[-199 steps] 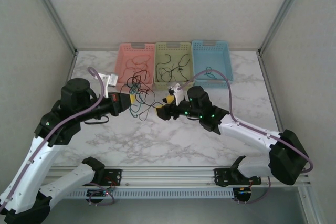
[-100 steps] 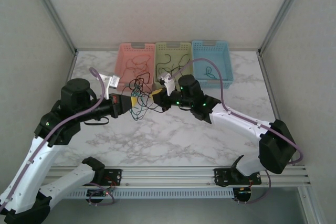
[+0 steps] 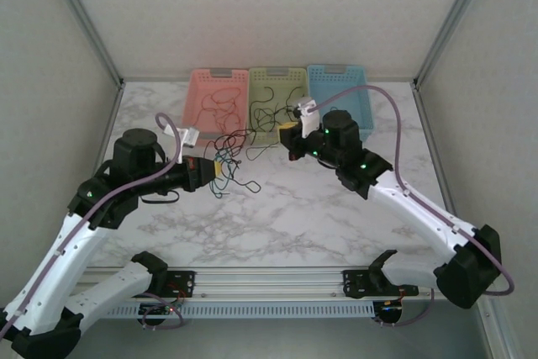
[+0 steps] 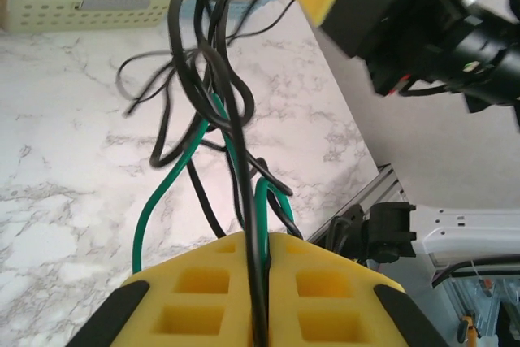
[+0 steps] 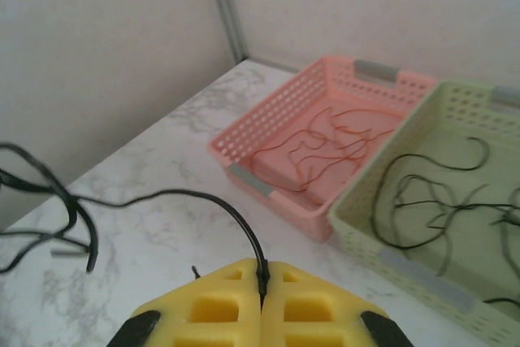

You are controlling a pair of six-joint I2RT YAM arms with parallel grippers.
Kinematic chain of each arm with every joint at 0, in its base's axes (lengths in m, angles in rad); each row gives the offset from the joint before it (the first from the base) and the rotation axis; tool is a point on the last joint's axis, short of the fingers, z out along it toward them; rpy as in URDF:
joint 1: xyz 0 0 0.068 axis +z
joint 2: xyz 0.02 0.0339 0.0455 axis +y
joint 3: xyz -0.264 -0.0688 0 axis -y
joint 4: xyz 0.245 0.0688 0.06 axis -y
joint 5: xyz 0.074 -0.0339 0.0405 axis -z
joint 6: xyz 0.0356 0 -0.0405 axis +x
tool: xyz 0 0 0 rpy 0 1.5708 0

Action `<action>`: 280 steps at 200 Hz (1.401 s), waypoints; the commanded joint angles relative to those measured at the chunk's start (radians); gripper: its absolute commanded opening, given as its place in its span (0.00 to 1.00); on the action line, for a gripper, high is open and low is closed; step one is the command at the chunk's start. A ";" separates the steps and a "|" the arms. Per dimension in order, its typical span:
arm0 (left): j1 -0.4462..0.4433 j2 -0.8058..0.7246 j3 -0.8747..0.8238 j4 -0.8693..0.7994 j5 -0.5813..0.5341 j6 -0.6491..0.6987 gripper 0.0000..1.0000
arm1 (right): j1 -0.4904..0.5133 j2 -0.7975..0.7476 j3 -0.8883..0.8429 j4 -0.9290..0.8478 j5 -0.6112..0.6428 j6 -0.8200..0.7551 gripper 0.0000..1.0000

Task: Untangle the cables

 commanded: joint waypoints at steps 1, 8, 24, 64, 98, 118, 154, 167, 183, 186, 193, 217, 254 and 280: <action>-0.006 0.001 -0.027 0.033 -0.006 0.015 0.12 | -0.032 -0.044 0.029 -0.062 0.056 -0.036 0.00; -0.006 0.003 -0.034 0.038 -0.006 0.014 0.14 | -0.036 -0.057 0.029 -0.066 0.061 -0.039 0.00; -0.006 0.011 -0.051 0.041 -0.014 0.018 0.17 | -0.038 -0.075 0.032 -0.071 0.068 -0.044 0.00; -0.006 0.042 -0.088 0.036 -0.064 0.033 0.17 | -0.038 -0.095 0.057 -0.083 0.071 -0.042 0.00; -0.006 0.068 -0.104 -0.006 -0.168 0.037 0.20 | -0.038 -0.102 0.077 -0.103 0.094 -0.045 0.00; -0.006 0.085 -0.104 -0.033 -0.230 0.037 0.21 | -0.038 -0.117 0.080 -0.105 0.133 -0.036 0.00; -0.006 0.122 -0.102 -0.064 -0.321 0.030 0.21 | -0.038 -0.136 0.120 -0.129 0.122 -0.010 0.00; -0.006 0.123 -0.105 -0.057 -0.323 0.024 0.21 | -0.038 -0.125 0.153 -0.160 0.063 -0.006 0.00; -0.006 0.117 -0.120 -0.022 -0.297 0.003 0.21 | -0.038 -0.118 0.185 -0.192 0.009 -0.003 0.00; -0.006 0.117 -0.124 -0.013 -0.291 -0.001 0.21 | -0.037 -0.119 0.184 -0.190 0.003 -0.001 0.00; -0.007 0.118 -0.136 0.011 -0.271 -0.015 0.21 | -0.038 -0.130 0.177 -0.180 -0.007 0.003 0.00; -0.020 0.130 -0.181 0.117 -0.199 -0.064 0.21 | -0.037 -0.139 0.180 -0.176 -0.011 0.001 0.00; -0.078 0.178 -0.177 0.227 -0.176 -0.065 0.47 | -0.038 -0.097 0.210 -0.209 -0.019 0.026 0.00; -0.081 0.196 -0.168 0.257 -0.175 -0.069 0.59 | -0.038 -0.063 0.179 -0.204 -0.043 0.052 0.00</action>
